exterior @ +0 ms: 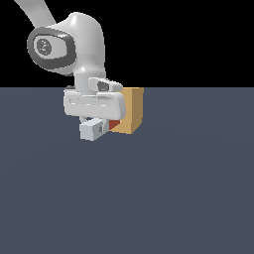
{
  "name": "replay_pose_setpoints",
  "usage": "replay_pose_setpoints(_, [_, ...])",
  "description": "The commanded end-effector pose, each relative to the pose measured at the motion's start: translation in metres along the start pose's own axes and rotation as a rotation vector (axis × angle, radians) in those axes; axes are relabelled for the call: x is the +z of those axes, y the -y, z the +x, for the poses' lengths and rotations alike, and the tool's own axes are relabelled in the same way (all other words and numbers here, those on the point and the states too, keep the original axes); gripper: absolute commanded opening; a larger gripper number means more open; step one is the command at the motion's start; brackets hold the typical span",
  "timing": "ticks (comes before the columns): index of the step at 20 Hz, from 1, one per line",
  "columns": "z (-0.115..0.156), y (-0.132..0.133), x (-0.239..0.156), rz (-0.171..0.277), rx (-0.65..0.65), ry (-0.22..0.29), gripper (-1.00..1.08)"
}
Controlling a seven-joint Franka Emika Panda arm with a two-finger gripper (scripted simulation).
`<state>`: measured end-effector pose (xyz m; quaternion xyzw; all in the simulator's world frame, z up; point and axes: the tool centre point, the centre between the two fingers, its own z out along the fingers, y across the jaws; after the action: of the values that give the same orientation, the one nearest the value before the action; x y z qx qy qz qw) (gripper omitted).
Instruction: Insert the peg into the horizontal hole in a box.
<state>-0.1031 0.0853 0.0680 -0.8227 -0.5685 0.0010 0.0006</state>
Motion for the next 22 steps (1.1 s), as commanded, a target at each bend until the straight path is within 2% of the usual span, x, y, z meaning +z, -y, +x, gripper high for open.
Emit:
replay_pose_setpoints(1, [0.001, 0.0, 0.0, -0.001, 0.0, -0.001, -1.0])
replay_pose_setpoints(6, [0.014, 0.0, -0.001, -0.001, 0.0, -0.001, -1.0])
replay_pose_setpoints(16, [0.081, 0.001, -0.002, -0.003, 0.0, -0.002, -1.0])
replay_pose_setpoints(22, [0.103, 0.0, -0.002, -0.004, 0.0, -0.003, -1.0])
